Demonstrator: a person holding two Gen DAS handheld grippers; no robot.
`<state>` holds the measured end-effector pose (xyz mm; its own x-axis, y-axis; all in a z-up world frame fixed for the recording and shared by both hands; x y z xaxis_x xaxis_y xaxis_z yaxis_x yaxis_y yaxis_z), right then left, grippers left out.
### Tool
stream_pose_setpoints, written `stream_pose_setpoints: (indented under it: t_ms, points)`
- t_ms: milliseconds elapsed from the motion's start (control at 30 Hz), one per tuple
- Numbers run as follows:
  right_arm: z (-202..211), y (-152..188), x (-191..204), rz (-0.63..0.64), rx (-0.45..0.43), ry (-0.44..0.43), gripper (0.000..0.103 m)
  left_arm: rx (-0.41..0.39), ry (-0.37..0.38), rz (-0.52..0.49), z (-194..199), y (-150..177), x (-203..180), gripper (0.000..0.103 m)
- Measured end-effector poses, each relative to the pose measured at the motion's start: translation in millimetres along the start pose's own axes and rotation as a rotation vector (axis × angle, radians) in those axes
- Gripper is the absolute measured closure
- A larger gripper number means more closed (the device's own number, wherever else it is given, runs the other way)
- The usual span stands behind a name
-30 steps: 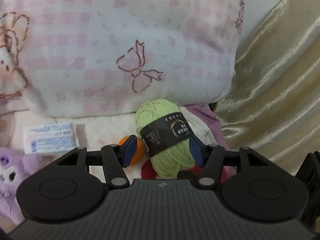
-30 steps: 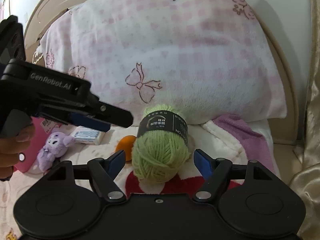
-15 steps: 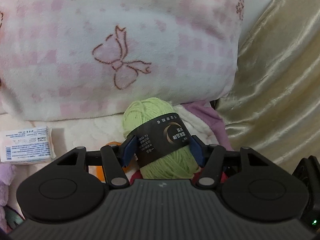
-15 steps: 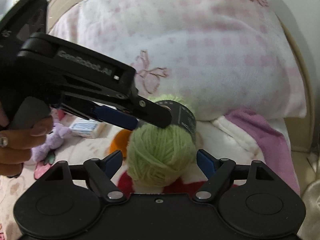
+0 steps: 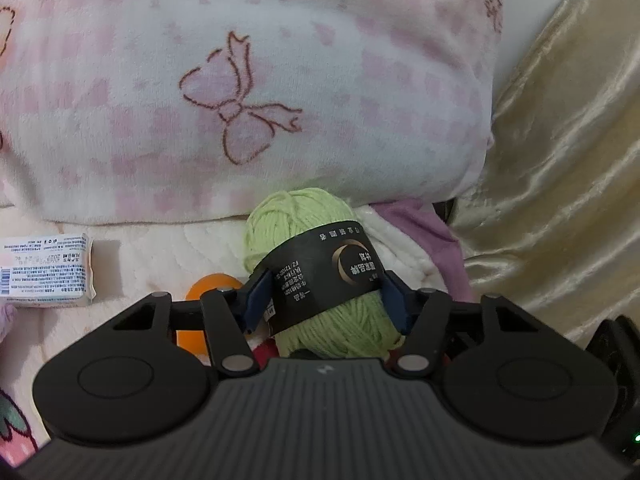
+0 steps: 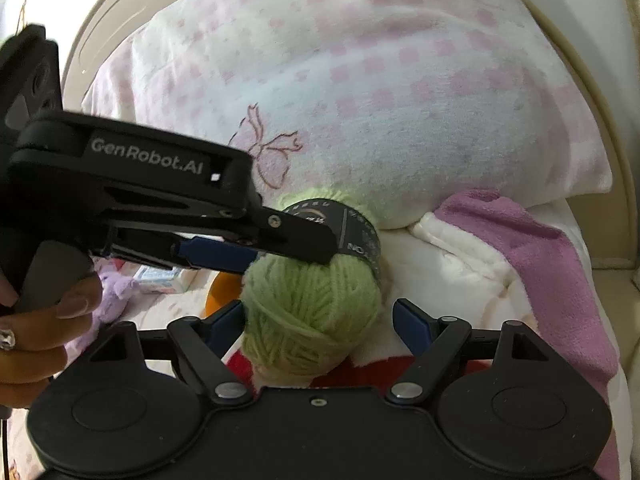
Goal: Organize objects
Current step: 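Close the right gripper on the green yarn ball's black band, then lift the yarn ball and carry it over the pink box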
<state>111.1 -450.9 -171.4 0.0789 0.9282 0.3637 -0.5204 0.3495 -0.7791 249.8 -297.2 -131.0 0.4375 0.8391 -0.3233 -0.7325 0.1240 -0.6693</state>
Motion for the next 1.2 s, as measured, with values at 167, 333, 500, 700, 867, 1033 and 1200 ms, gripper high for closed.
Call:
stream_pose_setpoints:
  t_ms: [167, 333, 500, 700, 867, 1033, 1200]
  points:
    - [-4.6, 1.7, -0.9, 0.006, 0.026, 0.035, 0.034, 0.005, 0.001, 0.022, -11.5, 5.7, -0.2, 0.047]
    - [-4.9, 2.5, 6.4, 0.018, 0.049, 0.069, 0.044, 0.02, -0.007, -0.004, -12.8, 11.5, -6.9, 0.048]
    - [13.5, 7.1, 13.0, 0.051, 0.043, 0.085, 0.053, 0.021, 0.03, 0.041, -3.5, 17.1, -8.8, 0.051]
    - [35.4, 13.3, 25.4, 0.054, 0.053, 0.115, 0.055, 0.031, 0.068, 0.055, 9.8, 32.2, -21.8, 0.052]
    - [54.2, 23.0, 39.7, 0.018, 0.087, 0.118, 0.055, 0.088, 0.082, 0.048, 32.6, 43.0, -25.6, 0.052]
    - [68.7, 30.6, 63.8, 0.011, 0.113, 0.14, 0.054, 0.135, 0.096, 0.028, 59.2, 53.4, -23.9, 0.052]
    - [80.9, 40.3, 88.0, -0.004, 0.142, 0.078, 0.053, 0.147, 0.082, 0.066, 86.5, 63.9, -10.1, 0.053]
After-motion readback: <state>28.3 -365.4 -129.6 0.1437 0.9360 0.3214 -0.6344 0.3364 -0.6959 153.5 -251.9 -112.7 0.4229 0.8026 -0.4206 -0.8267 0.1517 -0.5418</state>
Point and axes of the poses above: each gripper's, at about its wrist camera, not at the fingertips, and z roughly against the way its jaws point, x to its left, y to its underside, the point moved 3 cm from there along -z, roughly the way its jaws point, and after that the axes turned 9 degrees about -z, right-handed, at the moved point
